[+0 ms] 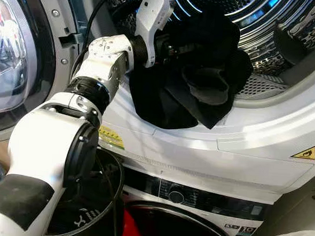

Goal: Clothes washing

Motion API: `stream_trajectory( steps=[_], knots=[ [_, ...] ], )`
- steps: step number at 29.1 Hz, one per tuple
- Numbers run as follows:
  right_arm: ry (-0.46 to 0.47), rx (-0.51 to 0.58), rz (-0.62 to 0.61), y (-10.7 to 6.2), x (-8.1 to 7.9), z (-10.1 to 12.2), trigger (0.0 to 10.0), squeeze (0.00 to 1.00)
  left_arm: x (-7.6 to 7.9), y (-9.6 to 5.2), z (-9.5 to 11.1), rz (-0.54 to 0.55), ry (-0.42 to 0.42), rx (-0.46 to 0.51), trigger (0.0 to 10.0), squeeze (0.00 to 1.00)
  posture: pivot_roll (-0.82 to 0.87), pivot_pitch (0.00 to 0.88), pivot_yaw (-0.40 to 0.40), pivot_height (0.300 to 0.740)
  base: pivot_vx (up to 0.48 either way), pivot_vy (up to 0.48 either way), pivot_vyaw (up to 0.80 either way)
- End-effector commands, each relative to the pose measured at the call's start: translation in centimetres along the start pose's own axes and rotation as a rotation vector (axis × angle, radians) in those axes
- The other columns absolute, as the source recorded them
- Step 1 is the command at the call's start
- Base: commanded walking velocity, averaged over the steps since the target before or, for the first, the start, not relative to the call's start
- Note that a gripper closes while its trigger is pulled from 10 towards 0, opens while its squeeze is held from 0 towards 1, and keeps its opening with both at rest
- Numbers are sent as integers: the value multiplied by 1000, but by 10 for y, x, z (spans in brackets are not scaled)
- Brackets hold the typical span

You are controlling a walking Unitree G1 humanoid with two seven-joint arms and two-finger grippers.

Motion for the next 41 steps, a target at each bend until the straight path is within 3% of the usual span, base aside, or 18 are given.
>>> stream_trajectory(
  steps=[1,6,13,19,20,21,23,25,32,33,34,36,37,41],
  knots=[
    [3,-20,4,-1,-3,-7,10000,0,-4,0,4,21,27,-9,10000,1000,-35,62,87,740,0,0,0],
    [-13,-12,8,0,-2,-1,10000,0,0,1,-2,1,25,-24,10000,1000,-43,73,84,740,0,0,0],
    [-9,-6,2,1,0,1,10000,0,-6,-7,-8,19,39,-50,10000,1000,-36,70,90,740,0,0,0],
    [-5,-7,14,1,-9,1,10000,0,-7,-12,-31,30,66,-149,10000,1000,-28,36,100,740,0,0,0],
    [-4,-7,16,1,-10,1,10000,0,1,-13,-36,-40,113,-185,10000,1000,-31,32,105,740,0,0,0],
    [3,-6,15,1,-10,2,10000,0,11,-11,-32,-127,146,-176,10000,1000,-36,20,110,740,0,0,0],
    [10,-5,12,1,-10,2,10000,0,19,-10,-24,-195,163,-145,10000,1000,-28,14,108,740,0,0,0],
    [7,-9,14,1,-10,0,10000,0,21,-9,-10,-222,230,-98,10000,1000,-12,5,108,740,0,0,0],
    [4,-19,25,0,-16,-4,10000,0,21,-21,13,-272,270,15,10000,1000,-8,0,111,740,0,0,0],
    [2,-19,31,0,-18,-3,10000,0,23,-26,18,-290,294,42,10000,635,0,0,111,740,0,0,0],
    [2,-21,32,0,-19,-4,10000,0,23,-27,19,-269,351,45,10000,0,9,0,114,740,0,0,0],
    [1,-22,34,0,-19,-4,10000,0,23,-28,17,-255,375,32,10000,0,10,0,114,740,0,0,0],
    [0,-21,38,0,-21,-3,10000,0,30,-33,14,-288,428,8,10000,0,10,0,114,740,0,0,0],
    [1,-18,41,0,-22,-1,10000,0,42,-41,15,-354,450,-8,10000,0,16,0,114,740,0,0,0]
  ],
)
Point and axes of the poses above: a point about 5 cm out from each wrist's last joint towards the gripper, its own y axis pointing out of the wrist towards the gripper, its own z axis along the axis of the wrist's last joint, x = y × z, the point moved 6 cm from there along y, pointing out of the wrist towards the gripper, and after that the axes turned 2 degrees about -y, right-handed, at the moved point
